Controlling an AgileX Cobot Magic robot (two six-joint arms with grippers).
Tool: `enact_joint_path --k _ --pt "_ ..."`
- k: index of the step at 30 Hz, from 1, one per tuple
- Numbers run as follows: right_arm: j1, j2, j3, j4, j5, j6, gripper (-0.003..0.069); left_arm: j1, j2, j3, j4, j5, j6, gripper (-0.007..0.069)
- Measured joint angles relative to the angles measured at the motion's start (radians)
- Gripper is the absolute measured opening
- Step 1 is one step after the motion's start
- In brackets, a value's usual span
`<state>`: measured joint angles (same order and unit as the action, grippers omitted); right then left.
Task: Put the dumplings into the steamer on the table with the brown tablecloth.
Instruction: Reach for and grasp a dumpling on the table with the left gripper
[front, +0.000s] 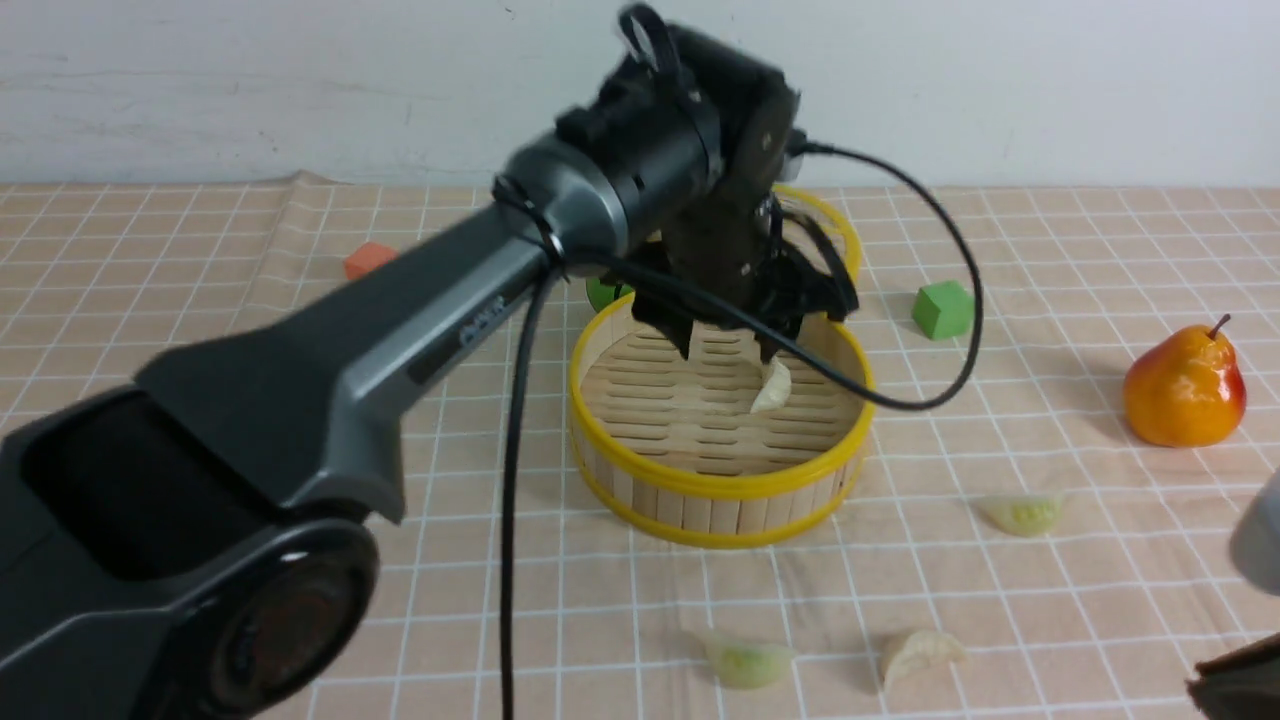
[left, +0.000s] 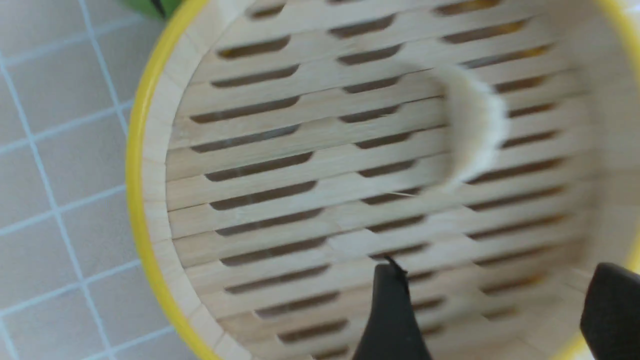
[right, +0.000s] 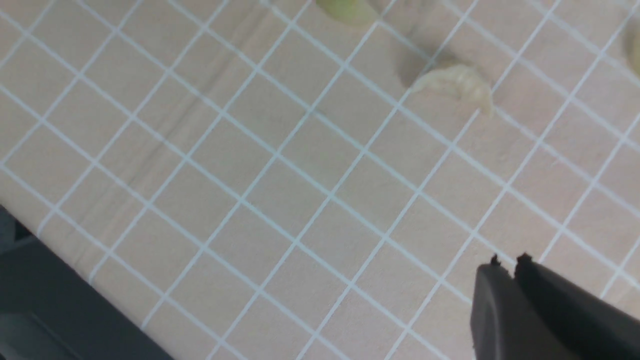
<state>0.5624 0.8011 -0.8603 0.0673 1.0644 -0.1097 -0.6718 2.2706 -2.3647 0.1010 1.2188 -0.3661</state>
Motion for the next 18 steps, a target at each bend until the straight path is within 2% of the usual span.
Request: enact_joint_path --k 2,7,8,9,10,14,18 --pt "0.0 -0.031 -0.008 -0.01 0.0 0.011 0.0056 0.0 -0.046 0.0 -0.035 0.012 0.044 0.0477" --pt "0.0 -0.142 -0.018 -0.051 -0.005 0.079 0.0062 0.0 -0.222 0.12 -0.252 0.025 0.332 0.0477" --pt "0.0 -0.145 -0.018 -0.051 -0.005 0.081 0.0062 0.0 -0.222 0.129 -0.26 0.025 0.343 0.0477" --pt "0.0 -0.161 -0.018 -0.052 -0.004 0.097 0.0064 0.0 -0.275 0.211 -0.323 0.026 0.438 0.0477" --pt "0.0 -0.165 -0.018 -0.052 -0.004 0.102 0.0063 -0.001 -0.303 0.269 -0.348 0.026 0.482 0.0477" --pt "0.0 -0.17 -0.018 -0.051 -0.004 0.11 0.0063 -0.013 -0.378 0.492 -0.383 0.025 0.615 0.0459" --pt "0.0 -0.17 -0.018 -0.051 -0.004 0.11 0.0066 -0.064 -0.401 0.689 -0.38 0.022 0.799 0.0428"
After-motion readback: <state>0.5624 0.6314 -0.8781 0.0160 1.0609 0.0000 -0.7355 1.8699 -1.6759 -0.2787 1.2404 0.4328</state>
